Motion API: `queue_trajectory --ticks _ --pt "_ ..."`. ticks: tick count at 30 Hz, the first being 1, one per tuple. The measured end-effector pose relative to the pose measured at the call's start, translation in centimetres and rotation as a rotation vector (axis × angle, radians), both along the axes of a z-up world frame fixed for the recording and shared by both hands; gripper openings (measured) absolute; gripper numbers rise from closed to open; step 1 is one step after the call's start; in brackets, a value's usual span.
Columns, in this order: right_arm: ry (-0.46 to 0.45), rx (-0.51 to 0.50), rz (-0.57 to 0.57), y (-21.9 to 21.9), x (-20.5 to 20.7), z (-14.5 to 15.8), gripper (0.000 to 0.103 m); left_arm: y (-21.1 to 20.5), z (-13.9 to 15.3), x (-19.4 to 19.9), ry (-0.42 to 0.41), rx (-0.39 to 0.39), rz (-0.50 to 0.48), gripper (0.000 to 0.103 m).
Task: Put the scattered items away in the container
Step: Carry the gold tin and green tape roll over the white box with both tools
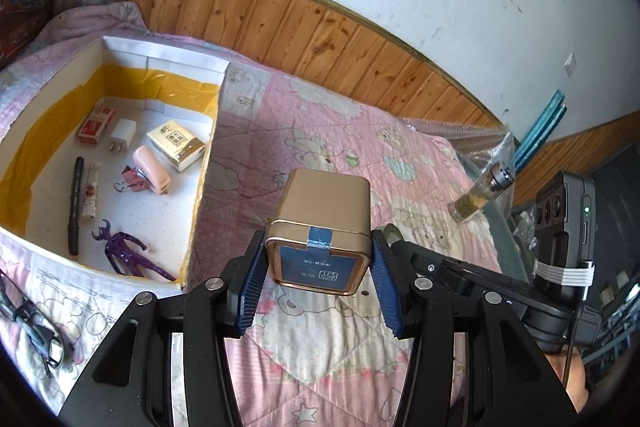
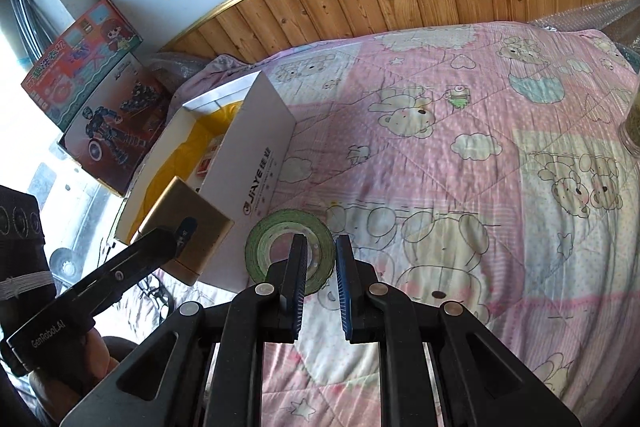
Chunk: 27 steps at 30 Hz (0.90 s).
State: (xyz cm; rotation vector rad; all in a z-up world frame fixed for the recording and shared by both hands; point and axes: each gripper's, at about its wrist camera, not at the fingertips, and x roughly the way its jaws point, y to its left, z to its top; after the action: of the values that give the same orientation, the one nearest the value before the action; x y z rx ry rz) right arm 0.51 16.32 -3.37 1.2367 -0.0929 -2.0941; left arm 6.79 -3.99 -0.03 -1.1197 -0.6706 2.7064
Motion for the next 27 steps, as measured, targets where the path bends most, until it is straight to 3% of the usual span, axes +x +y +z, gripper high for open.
queue_trajectory --ticks 15,27 --pt "0.004 -0.031 0.097 -5.0 3.6 2.5 0.015 -6.7 2.2 1.9 0.008 -0.045 0.083 0.051" --pt "0.067 -0.017 0.163 -10.0 3.7 5.8 0.015 -11.5 4.0 -0.2 0.011 -0.066 0.133 0.051"
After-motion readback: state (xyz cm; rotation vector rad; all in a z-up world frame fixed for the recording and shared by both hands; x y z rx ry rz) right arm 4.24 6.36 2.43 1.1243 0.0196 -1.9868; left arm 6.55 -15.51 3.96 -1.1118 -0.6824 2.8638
